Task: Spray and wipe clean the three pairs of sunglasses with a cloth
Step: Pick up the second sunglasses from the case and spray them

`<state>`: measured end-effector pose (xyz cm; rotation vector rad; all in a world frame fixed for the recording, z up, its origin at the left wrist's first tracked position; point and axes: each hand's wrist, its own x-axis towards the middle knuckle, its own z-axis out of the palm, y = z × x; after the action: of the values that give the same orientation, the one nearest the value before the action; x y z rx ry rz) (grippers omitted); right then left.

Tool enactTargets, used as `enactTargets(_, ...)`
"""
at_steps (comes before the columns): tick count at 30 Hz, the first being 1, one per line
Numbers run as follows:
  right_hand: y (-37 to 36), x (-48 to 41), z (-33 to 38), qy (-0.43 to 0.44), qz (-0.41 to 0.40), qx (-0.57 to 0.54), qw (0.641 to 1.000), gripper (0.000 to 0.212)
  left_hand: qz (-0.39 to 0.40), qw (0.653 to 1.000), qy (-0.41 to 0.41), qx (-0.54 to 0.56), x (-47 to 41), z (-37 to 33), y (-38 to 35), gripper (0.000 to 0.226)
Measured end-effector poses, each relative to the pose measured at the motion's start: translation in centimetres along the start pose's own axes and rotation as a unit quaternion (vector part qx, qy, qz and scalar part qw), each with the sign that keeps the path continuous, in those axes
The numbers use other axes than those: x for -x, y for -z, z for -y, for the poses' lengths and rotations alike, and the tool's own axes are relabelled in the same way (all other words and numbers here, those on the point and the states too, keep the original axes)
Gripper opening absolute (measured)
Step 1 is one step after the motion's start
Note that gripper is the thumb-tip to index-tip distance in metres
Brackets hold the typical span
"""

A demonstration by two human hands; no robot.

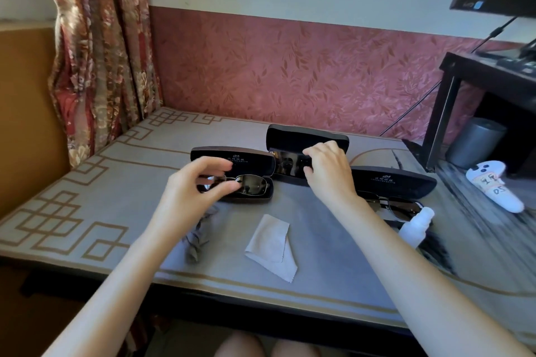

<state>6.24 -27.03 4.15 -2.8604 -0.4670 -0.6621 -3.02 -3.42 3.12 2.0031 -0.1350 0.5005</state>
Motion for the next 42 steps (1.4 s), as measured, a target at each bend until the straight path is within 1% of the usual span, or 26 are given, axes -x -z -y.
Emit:
enactTargets(3,-0.6,-0.6,-0.1,0.015,0.025,0.052,0.998,0.030,0.043,0.999,-0.015,-0.009,0.1,-1.1,-2.3,0.026)
enactTargets(6,-1.0,-0.9,-0.2,0.010,0.033,0.081,0.996,0.030,0.065,0.998,-0.014,-0.007,-0.1,-1.2,-3.7,0.024)
enactTargets(10,-1.3,-1.0,-0.4,-0.008,0.019,0.076,0.997,0.028,0.077,0.997,-0.002,0.003,-0.2,-1.3,-4.6,0.023)
enactTargets(15,-1.0,-1.1,-0.1,-0.009,-0.008,0.056,0.998,0.023,0.071,0.997,-0.004,0.008,-0.3,-1.5,-4.7,0.022)
enactTargets(18,-0.1,-0.9,0.1,-0.017,-0.054,0.016,0.998,0.018,0.061,0.998,-0.005,0.011,-0.1,-1.5,-4.7,0.022)
enactTargets(22,2.1,-0.2,0.7,-0.034,-0.158,-0.051,0.986,0.010,0.031,0.999,-0.019,0.023,0.2,-1.9,-4.6,0.026)
enactTargets(24,3.3,0.2,0.8,-0.030,-0.190,-0.062,0.979,0.008,0.002,0.999,-0.038,0.030,0.3,-2.4,-4.5,0.031)
enactTargets(26,4.8,0.9,0.7,-0.025,-0.203,-0.086,0.975,0.007,-0.020,0.997,-0.067,0.034,0.4,-3.0,-4.3,0.042)
enactTargets(27,5.6,1.5,0.8,-0.028,-0.194,-0.113,0.974,0.008,-0.025,0.996,-0.083,0.033,0.5,-3.3,-4.2,0.051)
enactTargets(29,7.1,2.8,1.4,-0.030,-0.144,-0.172,0.974,0.010,-0.020,0.993,-0.111,0.018,0.5,-3.6,-4.0,0.073)
enactTargets(31,7.7,4.0,1.8,-0.003,-0.097,-0.187,0.978,0.011,-0.006,0.990,-0.139,-0.005,0.6,-3.9,-4.0,0.090)
enactTargets(32,7.7,4.4,2.0,0.014,-0.076,-0.190,0.979,0.011,0.003,0.989,-0.149,-0.013,0.6,-4.0,-4.0,0.094)
enactTargets(34,7.6,5.1,2.1,0.036,-0.036,-0.201,0.978,0.012,0.029,0.987,-0.154,-0.020,1.0,-4.3,-4.1,0.091)
enactTargets(36,7.5,5.7,2.0,0.037,-0.011,-0.214,0.976,0.013,0.048,0.988,-0.145,-0.020,1.4,-4.4,-4.2,0.081)
enactTargets(40,7.4,6.6,1.9,0.018,0.013,-0.233,0.972,0.011,0.043,0.990,-0.131,-0.006,2.2,-4.1,-3.8,0.071)
enactTargets(42,7.6,6.8,1.9,0.013,0.014,-0.254,0.967,0.010,0.060,0.989,-0.137,-0.012,2.6,-4.1,-3.4,0.073)
